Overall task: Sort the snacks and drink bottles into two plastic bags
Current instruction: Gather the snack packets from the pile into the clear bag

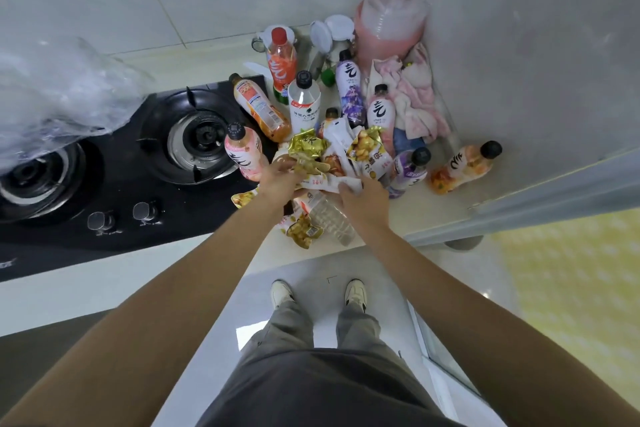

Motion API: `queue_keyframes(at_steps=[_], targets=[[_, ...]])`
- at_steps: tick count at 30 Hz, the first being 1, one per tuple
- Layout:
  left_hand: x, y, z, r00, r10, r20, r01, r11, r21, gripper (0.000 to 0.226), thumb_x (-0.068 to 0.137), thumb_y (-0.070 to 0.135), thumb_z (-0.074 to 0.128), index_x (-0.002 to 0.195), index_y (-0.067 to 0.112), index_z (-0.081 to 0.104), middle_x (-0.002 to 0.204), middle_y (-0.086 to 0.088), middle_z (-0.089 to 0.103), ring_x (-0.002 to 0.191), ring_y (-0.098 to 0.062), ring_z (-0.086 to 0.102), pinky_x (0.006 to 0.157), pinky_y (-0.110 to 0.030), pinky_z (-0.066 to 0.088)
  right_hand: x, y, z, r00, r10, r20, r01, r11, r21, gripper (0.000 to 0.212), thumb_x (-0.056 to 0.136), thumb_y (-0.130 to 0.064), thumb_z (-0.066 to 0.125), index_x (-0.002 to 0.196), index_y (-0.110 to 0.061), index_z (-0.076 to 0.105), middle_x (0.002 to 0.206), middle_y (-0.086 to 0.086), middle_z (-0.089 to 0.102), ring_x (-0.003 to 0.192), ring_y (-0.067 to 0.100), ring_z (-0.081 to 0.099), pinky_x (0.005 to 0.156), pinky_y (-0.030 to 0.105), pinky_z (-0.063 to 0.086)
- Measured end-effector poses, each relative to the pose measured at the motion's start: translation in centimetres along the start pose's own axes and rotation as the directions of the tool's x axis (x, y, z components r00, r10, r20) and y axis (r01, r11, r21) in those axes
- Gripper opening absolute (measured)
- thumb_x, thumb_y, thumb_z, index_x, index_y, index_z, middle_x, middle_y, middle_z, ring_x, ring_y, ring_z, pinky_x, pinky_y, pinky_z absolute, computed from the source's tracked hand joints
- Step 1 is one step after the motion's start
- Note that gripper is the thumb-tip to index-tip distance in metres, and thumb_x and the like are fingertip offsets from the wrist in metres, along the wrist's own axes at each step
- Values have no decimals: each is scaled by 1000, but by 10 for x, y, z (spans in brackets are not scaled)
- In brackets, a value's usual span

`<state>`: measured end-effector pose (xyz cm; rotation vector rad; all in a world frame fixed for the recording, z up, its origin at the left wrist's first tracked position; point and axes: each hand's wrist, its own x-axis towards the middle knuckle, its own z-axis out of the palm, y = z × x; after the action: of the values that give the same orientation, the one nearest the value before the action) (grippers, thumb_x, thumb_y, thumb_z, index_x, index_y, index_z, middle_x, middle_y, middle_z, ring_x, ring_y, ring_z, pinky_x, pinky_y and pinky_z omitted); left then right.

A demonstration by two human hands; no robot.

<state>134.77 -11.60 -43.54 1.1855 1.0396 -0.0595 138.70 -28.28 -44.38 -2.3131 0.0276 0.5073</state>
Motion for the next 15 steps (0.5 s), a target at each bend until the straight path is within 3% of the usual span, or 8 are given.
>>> queue_keyframes(at_steps=[4,6,8,11,15], targets=[[-33,-12,-11,996,86,-16,-86,996,-35,31,96,1,66,125,5,58,111,-11,69,92,-19,73,70,-28,63,-18,11,-11,991,127,-31,-113,953,280,34,77,-47,61,87,-16,73,77,3,75,72,25,73,69,48,63],[-51,-21,-15,992,123,-37,-125,990,-65,33,96,2,66,128,3,59,109,-11,72,91,-20,74,79,-34,64,-28,11,-22,979,201,34,-194,866,461,17,88,-27,69,97,-14,74,79,7,77,73,25,76,66,44,65],[-68,-29,-21,989,142,-51,-147,982,-122,37,96,3,67,132,4,59,115,-14,73,99,-23,75,83,-36,63,-40,14,-30,950,268,158,-308,745,592,17,94,-14,68,110,-8,70,86,11,78,75,22,77,61,35,62],[-103,-44,-33,977,167,-133,-192,960,-204,30,97,2,65,127,5,64,115,-12,74,103,-25,74,80,-32,62,-59,14,-34,917,224,329,-392,649,652,29,95,-11,68,123,-5,63,93,15,78,83,25,78,71,38,64],[-145,-72,-65,941,159,-298,-254,915,-313,27,97,4,65,124,7,65,116,-16,73,104,-30,74,78,-31,62,-88,-2,-25,851,105,514,-437,683,585,25,95,-8,65,120,-7,65,97,15,79,87,25,79,69,33,63]])
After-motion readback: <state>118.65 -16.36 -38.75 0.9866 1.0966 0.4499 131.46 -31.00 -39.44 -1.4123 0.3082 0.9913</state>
